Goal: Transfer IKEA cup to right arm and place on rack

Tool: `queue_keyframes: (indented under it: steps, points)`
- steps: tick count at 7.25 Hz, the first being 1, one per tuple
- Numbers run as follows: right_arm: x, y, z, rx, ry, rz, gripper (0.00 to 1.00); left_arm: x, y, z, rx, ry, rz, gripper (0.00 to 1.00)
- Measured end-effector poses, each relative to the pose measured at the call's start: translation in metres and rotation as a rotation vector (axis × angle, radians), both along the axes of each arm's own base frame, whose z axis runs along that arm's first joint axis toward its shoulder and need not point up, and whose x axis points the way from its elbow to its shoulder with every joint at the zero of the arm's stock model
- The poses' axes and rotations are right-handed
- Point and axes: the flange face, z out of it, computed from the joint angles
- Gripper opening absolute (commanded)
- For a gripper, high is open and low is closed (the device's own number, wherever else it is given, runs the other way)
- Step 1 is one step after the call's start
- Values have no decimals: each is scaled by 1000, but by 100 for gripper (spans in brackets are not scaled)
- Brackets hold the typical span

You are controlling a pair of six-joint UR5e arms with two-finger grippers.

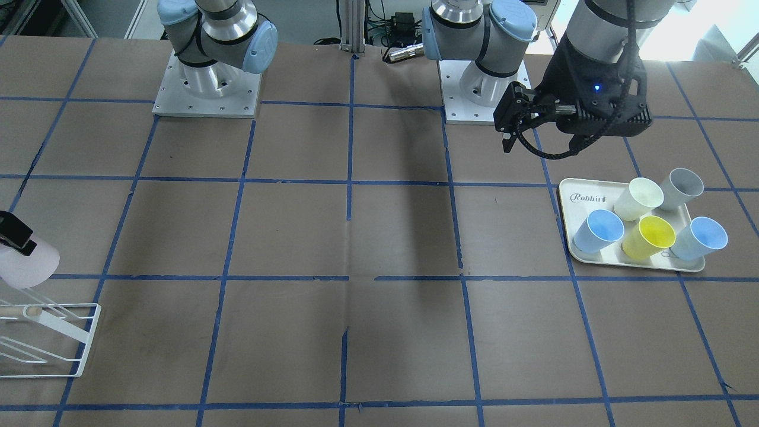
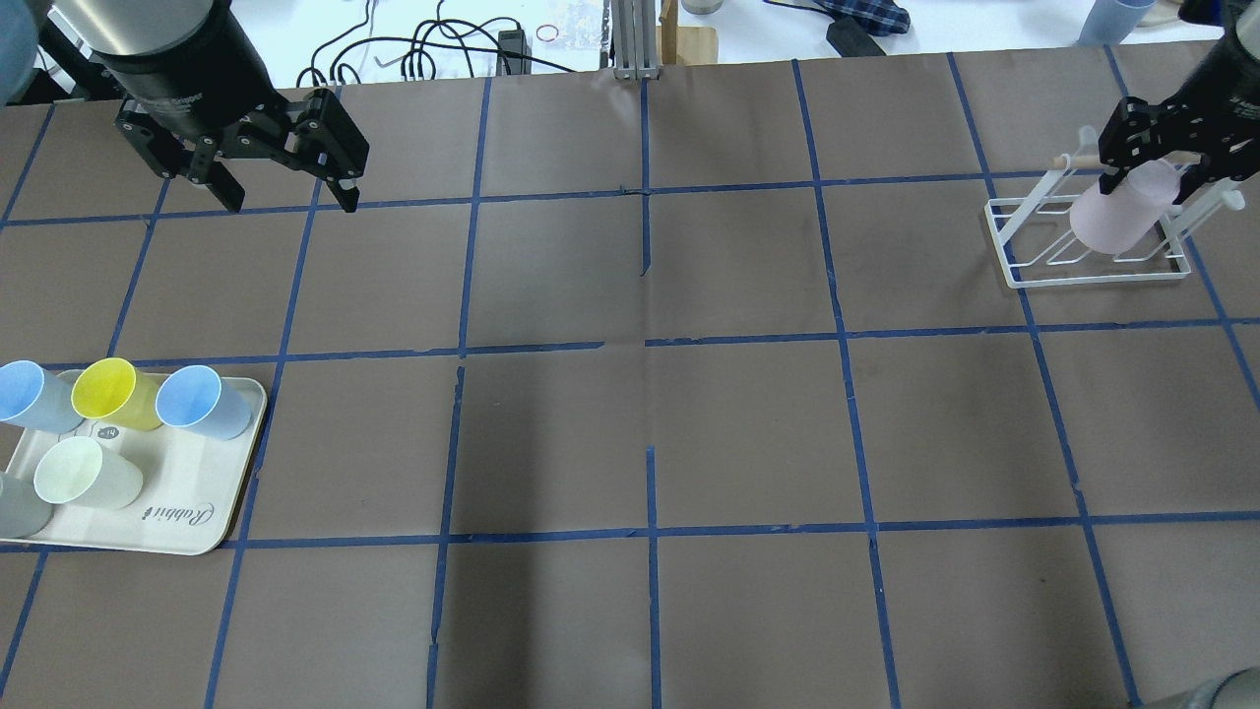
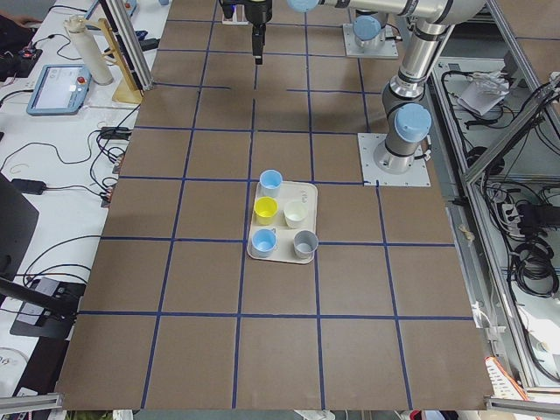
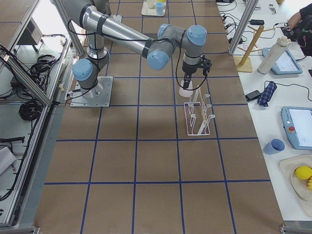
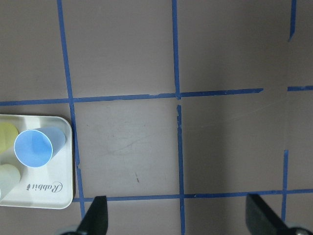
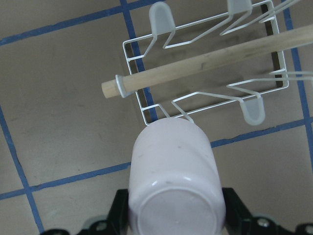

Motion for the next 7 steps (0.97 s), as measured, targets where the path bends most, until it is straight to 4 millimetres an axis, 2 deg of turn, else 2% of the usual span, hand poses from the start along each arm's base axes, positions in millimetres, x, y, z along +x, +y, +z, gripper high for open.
queue_keyframes:
  steps: [2, 3, 5, 6, 7]
  points:
    - [-4, -4, -7, -3, 1, 4, 44, 2, 3, -4, -3, 32, 7, 100]
    - [-6, -7, -12, 1, 0, 5, 57, 4, 4, -4, -5, 34, 12, 100]
    - [-10, -14, -29, 13, -6, 3, 91, 6, 4, -2, -8, 37, 16, 100]
    - [-12, -17, -36, 14, -6, 3, 100, 7, 4, -1, -8, 38, 17, 100]
    - [-12, -19, -40, 14, -7, 4, 100, 6, 4, -1, -9, 39, 17, 100]
